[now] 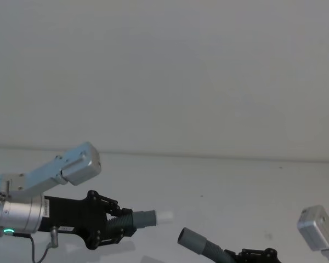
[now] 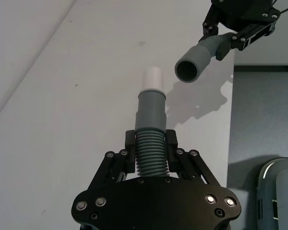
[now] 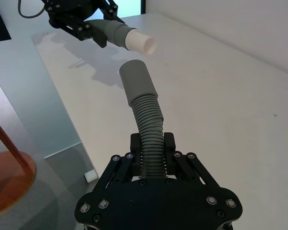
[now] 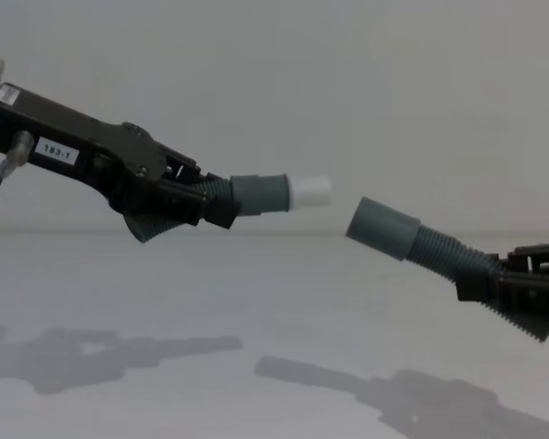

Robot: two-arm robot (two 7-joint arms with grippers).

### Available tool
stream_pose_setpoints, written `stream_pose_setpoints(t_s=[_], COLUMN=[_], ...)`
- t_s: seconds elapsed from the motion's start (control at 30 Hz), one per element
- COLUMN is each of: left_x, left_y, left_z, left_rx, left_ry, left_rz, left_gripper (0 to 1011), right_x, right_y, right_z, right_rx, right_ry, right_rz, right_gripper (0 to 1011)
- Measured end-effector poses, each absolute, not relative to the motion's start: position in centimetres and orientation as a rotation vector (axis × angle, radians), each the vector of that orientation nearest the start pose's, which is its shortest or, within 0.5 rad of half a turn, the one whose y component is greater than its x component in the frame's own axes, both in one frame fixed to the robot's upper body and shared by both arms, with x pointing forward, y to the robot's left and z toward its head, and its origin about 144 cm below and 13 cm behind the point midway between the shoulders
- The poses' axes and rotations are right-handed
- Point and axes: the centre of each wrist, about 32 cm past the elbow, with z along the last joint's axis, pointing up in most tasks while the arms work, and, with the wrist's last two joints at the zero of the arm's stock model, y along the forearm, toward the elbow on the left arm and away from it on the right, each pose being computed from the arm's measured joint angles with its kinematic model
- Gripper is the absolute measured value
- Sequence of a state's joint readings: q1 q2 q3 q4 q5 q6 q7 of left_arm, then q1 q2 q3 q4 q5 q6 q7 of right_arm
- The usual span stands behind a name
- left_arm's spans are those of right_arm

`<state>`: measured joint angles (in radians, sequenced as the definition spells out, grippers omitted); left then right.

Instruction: Use both hands to pick up one end of the pipe from the table, align the ends, and insert them.

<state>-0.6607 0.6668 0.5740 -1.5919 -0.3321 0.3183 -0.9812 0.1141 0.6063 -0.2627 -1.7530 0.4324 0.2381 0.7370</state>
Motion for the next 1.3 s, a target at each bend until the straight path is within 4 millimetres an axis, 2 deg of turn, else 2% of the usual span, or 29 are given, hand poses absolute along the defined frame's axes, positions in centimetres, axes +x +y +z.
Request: stream_pose_setpoints(t_s=[0.47,1.3], left_x=[56.0,56.0], left_y=[26.9,27.0], left_z=[134.9,135.2], left_rx=[0.496,0.498], left_ry=[-0.226,-0.212], left_rz=[0.252,0.222], left_gripper=[329,329], right_x=[47.0,47.8], right_y=[-28.9,-28.6], right_z=[122.9,123.1], right_rx=[-0.219,-0.217], right_ry=[0.022,0.025], right_rz=[-0.534,-0.564], right_gripper=[251,251])
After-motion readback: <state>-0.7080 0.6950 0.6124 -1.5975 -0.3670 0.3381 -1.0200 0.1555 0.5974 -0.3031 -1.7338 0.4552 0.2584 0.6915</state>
